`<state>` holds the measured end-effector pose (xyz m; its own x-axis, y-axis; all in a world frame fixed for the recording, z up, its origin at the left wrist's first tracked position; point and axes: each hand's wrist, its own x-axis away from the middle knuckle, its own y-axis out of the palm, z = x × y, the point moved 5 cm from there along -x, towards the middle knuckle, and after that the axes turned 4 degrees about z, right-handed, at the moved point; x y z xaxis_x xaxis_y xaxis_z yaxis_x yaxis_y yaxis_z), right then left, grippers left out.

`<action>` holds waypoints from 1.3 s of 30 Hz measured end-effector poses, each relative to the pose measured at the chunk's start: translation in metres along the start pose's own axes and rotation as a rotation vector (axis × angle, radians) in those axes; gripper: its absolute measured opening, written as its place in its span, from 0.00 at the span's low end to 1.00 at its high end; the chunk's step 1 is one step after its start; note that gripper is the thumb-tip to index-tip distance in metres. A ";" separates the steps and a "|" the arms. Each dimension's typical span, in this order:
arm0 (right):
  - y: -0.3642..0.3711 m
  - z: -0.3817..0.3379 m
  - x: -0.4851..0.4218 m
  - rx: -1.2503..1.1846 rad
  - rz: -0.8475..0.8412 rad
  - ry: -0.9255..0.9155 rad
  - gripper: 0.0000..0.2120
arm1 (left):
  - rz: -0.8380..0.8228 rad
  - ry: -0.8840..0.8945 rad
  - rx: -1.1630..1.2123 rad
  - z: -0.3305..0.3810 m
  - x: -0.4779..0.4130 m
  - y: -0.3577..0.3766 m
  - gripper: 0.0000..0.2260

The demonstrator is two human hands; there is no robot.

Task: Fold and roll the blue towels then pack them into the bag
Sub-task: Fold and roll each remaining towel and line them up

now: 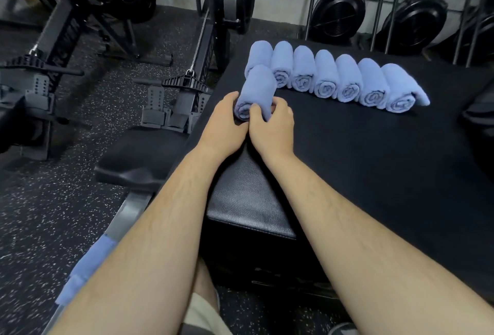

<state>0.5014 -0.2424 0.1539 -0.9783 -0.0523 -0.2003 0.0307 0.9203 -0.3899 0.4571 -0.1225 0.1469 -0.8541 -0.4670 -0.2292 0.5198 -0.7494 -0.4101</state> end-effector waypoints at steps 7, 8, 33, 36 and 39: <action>-0.031 0.004 0.029 0.180 0.031 -0.117 0.12 | 0.097 0.034 -0.126 0.010 0.027 -0.023 0.22; -0.033 0.003 0.032 0.184 0.030 -0.123 0.11 | 0.116 0.044 -0.121 0.012 0.032 -0.025 0.20; -0.015 0.015 -0.022 0.099 -0.110 -0.081 0.21 | 0.066 0.223 -0.328 0.013 -0.018 0.030 0.22; -0.010 0.014 -0.024 0.088 -0.084 -0.116 0.21 | 0.055 0.236 -0.363 0.007 -0.021 0.031 0.23; -0.005 0.010 -0.026 0.081 -0.086 -0.134 0.23 | 0.114 0.175 -0.341 0.005 -0.023 0.021 0.21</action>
<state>0.5288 -0.2497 0.1516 -0.9421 -0.1861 -0.2789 -0.0307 0.8761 -0.4811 0.4879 -0.1293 0.1483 -0.7970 -0.4292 -0.4249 0.6002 -0.4846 -0.6363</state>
